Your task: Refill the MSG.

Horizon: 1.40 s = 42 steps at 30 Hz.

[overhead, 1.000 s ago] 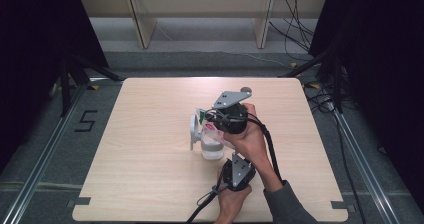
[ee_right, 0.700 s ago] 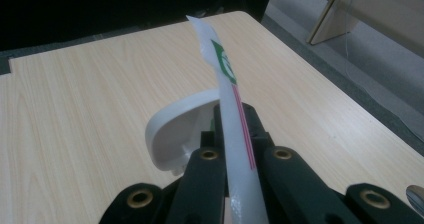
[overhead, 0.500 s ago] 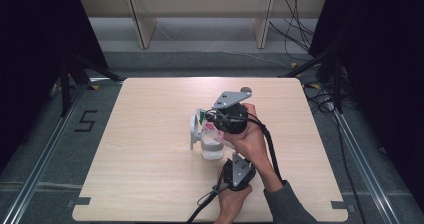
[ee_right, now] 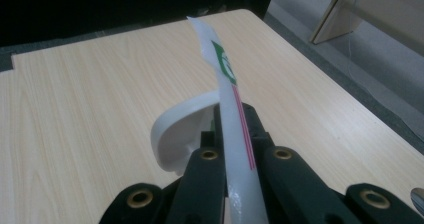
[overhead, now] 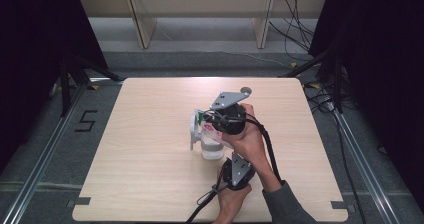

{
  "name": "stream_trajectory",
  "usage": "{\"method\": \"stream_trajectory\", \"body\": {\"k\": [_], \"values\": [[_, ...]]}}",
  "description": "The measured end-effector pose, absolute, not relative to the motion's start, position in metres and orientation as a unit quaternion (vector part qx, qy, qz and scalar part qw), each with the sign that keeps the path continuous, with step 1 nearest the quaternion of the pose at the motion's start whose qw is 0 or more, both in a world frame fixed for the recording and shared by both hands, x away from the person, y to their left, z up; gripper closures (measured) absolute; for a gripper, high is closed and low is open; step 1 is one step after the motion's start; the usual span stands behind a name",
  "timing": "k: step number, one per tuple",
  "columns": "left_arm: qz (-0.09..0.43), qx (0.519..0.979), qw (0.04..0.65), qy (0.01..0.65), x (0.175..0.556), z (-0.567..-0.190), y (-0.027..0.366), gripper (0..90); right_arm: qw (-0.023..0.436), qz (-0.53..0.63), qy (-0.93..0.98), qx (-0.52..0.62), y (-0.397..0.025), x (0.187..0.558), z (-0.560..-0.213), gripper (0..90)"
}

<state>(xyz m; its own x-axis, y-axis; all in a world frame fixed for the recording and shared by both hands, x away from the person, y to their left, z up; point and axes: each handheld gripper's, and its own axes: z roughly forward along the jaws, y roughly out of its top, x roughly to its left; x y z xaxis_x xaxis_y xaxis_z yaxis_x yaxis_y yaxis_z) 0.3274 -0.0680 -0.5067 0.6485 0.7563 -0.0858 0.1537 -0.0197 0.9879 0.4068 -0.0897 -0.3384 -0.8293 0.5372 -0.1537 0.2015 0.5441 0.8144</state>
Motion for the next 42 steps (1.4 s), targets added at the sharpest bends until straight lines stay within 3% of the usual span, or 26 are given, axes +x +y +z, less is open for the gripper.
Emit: {"method": "stream_trajectory", "body": {"k": [42], "values": [[0.253,0.663,0.617,0.341,0.3313,-0.5041,-0.0730,84.0,0.178,0.424,0.859,0.227,-0.0904,0.4094,-0.3364,90.0]]}}
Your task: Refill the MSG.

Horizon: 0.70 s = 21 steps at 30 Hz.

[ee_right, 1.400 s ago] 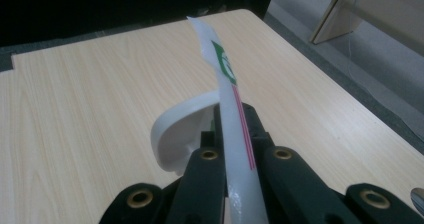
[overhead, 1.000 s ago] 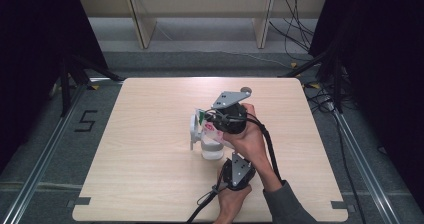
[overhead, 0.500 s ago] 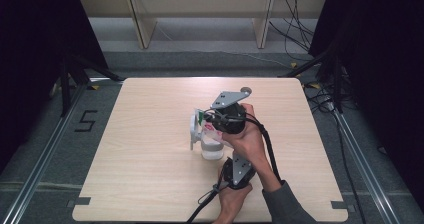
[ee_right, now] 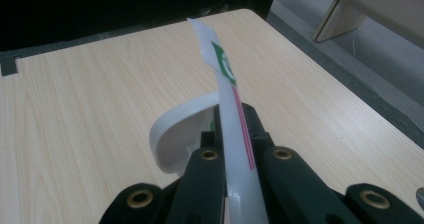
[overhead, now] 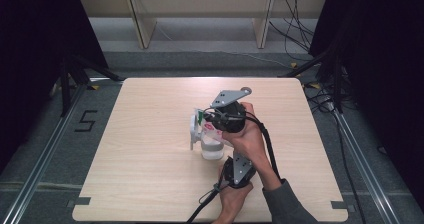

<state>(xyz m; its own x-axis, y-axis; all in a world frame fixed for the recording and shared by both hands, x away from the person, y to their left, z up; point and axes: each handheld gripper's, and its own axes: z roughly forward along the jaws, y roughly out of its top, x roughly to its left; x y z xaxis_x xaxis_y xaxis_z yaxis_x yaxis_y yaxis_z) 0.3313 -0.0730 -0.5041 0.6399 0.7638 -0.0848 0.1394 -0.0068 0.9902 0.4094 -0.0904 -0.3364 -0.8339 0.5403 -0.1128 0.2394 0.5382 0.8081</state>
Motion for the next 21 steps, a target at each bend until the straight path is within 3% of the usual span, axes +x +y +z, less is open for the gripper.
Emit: {"method": "stream_trajectory", "body": {"k": [21], "values": [[0.256,0.661,0.619,0.340,0.3318,-0.5033,-0.0741,84.0,0.187,0.421,0.859,0.224,-0.0874,0.4084,-0.3372,90.0]]}}
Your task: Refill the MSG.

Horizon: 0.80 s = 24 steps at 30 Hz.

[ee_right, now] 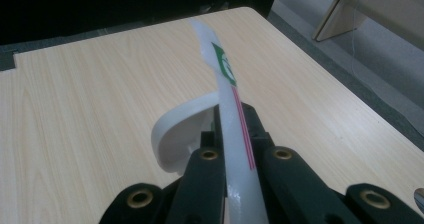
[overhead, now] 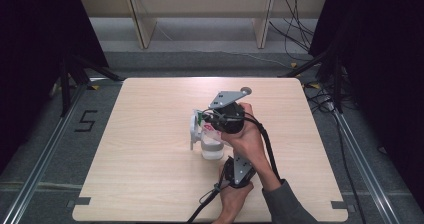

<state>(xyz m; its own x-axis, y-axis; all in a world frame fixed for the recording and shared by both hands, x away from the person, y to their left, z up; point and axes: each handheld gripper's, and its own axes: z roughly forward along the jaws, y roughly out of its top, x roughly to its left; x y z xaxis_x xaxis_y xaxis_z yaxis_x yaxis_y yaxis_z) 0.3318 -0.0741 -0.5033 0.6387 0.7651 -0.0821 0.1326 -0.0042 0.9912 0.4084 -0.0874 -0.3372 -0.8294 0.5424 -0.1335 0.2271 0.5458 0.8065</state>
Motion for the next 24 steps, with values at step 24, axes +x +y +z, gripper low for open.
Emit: {"method": "stream_trajectory", "body": {"k": [24], "values": [[0.259,0.662,0.616,0.339,0.3289,-0.5034,-0.0733,83.9,0.188,0.416,0.861,0.226,-0.0858,0.4103,-0.3375,90.0]]}}
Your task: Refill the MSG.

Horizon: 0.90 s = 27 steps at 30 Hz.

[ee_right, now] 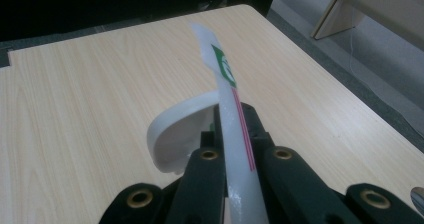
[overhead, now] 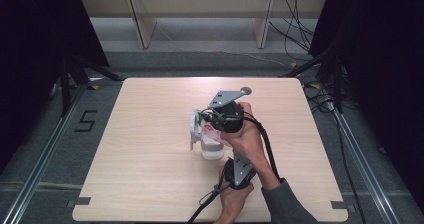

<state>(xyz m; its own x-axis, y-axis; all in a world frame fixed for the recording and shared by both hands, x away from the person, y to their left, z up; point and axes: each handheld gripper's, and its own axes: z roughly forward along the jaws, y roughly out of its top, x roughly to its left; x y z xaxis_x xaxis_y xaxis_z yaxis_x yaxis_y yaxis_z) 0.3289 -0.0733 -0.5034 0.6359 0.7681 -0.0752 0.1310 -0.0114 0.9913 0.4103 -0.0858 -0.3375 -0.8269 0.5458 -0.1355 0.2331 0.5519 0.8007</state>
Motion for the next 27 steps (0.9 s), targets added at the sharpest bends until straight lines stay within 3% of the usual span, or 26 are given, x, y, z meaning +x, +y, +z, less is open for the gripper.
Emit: {"method": "stream_trajectory", "body": {"k": [27], "values": [[0.262,0.663,0.615,0.336,0.3257,-0.5007,-0.0746,83.8,0.187,0.418,0.861,0.222,-0.0897,0.4091,-0.3324,90.0]]}}
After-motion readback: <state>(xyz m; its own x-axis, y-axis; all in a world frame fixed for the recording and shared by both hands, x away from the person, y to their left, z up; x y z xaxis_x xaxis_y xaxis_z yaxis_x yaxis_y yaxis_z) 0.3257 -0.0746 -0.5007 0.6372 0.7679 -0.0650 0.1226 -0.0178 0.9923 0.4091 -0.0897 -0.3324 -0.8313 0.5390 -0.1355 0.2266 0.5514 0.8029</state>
